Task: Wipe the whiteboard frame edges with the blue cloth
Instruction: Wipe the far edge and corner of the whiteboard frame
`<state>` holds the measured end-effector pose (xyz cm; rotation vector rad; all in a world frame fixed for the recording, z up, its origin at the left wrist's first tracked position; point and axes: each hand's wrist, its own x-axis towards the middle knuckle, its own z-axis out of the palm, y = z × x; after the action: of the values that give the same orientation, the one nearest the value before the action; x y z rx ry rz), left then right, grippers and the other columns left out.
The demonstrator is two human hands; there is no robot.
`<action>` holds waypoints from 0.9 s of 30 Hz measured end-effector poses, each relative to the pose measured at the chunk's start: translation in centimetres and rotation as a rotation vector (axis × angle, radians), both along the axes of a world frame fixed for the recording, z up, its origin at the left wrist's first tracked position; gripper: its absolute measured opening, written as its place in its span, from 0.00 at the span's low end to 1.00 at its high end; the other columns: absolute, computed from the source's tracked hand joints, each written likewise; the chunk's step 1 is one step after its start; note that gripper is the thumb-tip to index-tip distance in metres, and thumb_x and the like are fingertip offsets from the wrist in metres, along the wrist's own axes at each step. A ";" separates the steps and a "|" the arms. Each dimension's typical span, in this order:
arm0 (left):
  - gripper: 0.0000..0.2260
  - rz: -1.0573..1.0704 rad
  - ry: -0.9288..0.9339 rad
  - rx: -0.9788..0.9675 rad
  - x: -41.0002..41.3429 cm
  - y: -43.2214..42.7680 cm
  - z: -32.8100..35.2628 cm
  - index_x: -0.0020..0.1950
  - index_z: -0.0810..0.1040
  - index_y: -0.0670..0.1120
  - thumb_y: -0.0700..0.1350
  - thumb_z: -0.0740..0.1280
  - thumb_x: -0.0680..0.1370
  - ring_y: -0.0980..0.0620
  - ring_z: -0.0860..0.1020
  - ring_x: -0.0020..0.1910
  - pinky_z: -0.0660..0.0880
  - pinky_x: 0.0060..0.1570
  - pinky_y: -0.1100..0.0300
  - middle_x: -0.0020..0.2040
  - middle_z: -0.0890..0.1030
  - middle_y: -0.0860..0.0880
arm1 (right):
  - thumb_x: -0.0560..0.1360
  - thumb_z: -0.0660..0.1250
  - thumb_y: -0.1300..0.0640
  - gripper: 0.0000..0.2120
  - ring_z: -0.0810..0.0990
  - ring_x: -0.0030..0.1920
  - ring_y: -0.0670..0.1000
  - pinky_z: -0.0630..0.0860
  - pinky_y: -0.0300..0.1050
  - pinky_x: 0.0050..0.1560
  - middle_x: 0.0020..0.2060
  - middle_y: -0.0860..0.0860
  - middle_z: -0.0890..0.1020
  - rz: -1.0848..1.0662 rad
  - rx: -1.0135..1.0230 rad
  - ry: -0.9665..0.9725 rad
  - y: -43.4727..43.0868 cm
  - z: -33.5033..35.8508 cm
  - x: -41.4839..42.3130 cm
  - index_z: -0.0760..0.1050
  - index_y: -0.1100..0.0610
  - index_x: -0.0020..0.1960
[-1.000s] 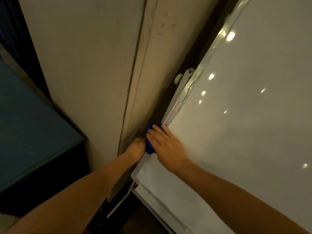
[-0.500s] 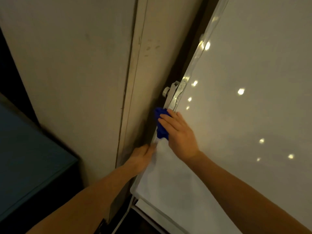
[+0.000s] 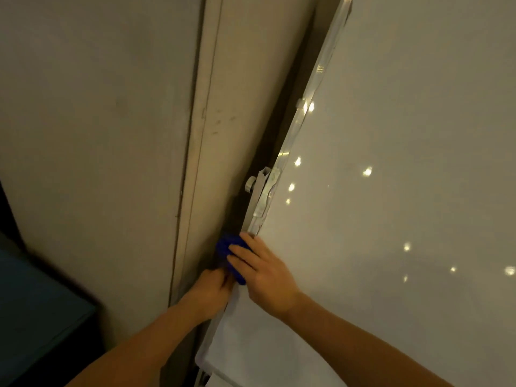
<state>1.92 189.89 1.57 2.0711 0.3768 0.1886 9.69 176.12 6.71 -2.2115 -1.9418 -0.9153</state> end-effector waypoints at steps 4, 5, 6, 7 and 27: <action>0.04 0.150 -0.151 0.335 0.5 1.4 4.1 0.47 0.76 0.54 0.51 0.63 0.78 0.59 0.77 0.36 0.78 0.38 0.61 0.40 0.80 0.55 | 0.70 0.74 0.65 0.26 0.66 0.73 0.60 0.61 0.56 0.74 0.66 0.57 0.77 -0.043 0.152 -0.044 -0.4 7.3 3.6 0.75 0.59 0.67; 0.05 0.206 -0.268 0.366 1.0 1.4 5.6 0.53 0.76 0.54 0.50 0.64 0.78 0.59 0.77 0.41 0.78 0.42 0.61 0.46 0.80 0.55 | 0.71 0.72 0.65 0.25 0.66 0.73 0.60 0.62 0.56 0.74 0.67 0.57 0.77 -0.047 0.196 -0.070 -0.2 9.8 4.8 0.75 0.59 0.67; 0.10 0.242 -0.402 0.379 1.9 1.3 7.4 0.58 0.74 0.53 0.49 0.65 0.77 0.58 0.76 0.47 0.76 0.47 0.62 0.52 0.78 0.53 | 0.71 0.72 0.65 0.24 0.66 0.73 0.61 0.63 0.57 0.73 0.67 0.57 0.77 -0.064 0.222 -0.102 0.1 12.7 6.3 0.75 0.60 0.67; 0.15 0.265 -0.514 0.391 3.0 1.0 9.4 0.62 0.73 0.51 0.48 0.66 0.76 0.56 0.74 0.53 0.73 0.51 0.62 0.57 0.76 0.51 | 0.70 0.73 0.65 0.25 0.66 0.73 0.62 0.63 0.58 0.73 0.67 0.58 0.77 -0.098 0.235 -0.125 0.4 15.4 7.6 0.75 0.60 0.67; 0.35 0.298 -0.357 0.515 13.5 -1.2 17.9 0.54 0.72 0.50 0.77 0.61 0.63 0.55 0.74 0.45 0.74 0.45 0.58 0.51 0.75 0.53 | 0.81 0.47 0.38 0.28 0.55 0.77 0.63 0.49 0.65 0.75 0.73 0.57 0.69 -0.214 -0.227 -0.481 2.6 24.9 15.3 0.64 0.50 0.75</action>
<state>15.46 188.72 19.51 2.4081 0.4465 0.9015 25.02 178.73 31.60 -2.5519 -2.1113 -1.4380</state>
